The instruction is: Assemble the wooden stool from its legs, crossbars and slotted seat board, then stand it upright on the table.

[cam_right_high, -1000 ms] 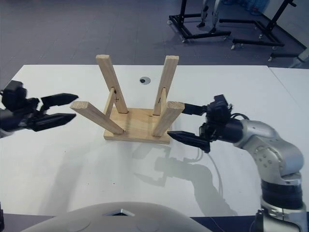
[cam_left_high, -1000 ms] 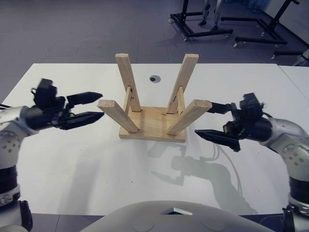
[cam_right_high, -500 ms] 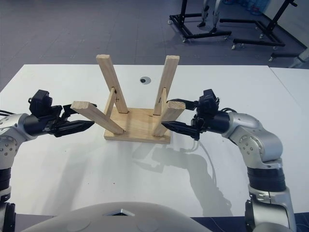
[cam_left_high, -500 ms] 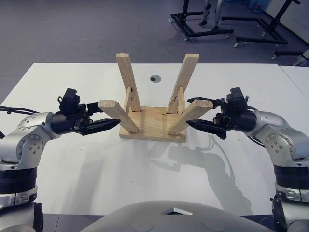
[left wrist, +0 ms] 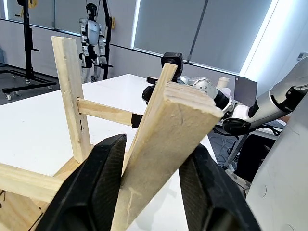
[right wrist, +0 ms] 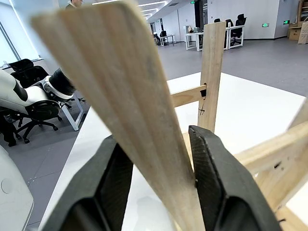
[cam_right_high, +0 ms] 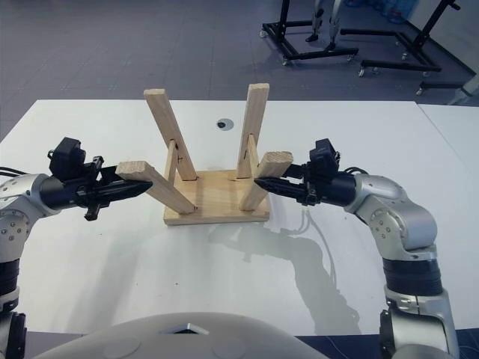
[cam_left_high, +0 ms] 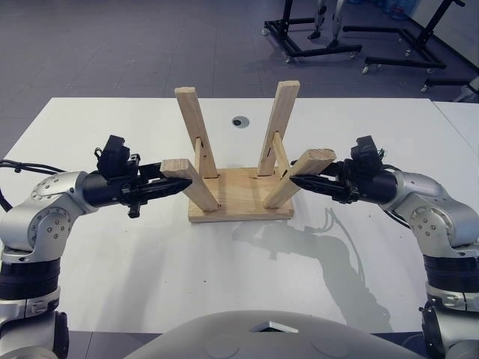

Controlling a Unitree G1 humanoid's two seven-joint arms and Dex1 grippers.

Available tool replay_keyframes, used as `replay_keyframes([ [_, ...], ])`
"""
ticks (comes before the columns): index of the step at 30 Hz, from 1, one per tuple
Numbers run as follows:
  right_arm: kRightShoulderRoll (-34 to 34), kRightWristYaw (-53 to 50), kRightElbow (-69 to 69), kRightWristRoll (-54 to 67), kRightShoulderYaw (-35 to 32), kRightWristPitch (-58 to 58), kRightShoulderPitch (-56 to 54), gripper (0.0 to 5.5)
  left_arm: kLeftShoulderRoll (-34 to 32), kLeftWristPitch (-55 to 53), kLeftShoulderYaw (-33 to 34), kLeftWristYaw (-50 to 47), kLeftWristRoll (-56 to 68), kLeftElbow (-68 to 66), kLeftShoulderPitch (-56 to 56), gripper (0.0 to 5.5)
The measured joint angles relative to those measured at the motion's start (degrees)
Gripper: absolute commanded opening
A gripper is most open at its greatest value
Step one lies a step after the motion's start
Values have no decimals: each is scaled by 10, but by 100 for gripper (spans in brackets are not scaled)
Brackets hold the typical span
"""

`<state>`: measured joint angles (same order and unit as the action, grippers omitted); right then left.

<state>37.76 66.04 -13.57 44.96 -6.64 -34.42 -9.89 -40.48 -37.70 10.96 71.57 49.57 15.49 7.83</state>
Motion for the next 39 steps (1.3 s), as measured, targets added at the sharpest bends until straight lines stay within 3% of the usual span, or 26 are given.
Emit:
replay_keyframes([
  [9,7,4,7,29,-8,-33,-21,146,-12,-53,4,-16,45,6,27,145],
  [17,14,-82,46,159,-49,-220,-91,146,-32,-176,18,-76,150,-35,89,144],
  [25,-61,-252,184,255,-78,-365,-196,138,16,-333,11,-211,242,-165,172,144],
  [34,-155,-402,261,247,-98,-390,-225,138,105,-354,39,-373,211,-333,247,144],
  [39,-178,-427,337,220,-107,-373,-236,233,133,-347,76,-425,176,-418,265,202],
])
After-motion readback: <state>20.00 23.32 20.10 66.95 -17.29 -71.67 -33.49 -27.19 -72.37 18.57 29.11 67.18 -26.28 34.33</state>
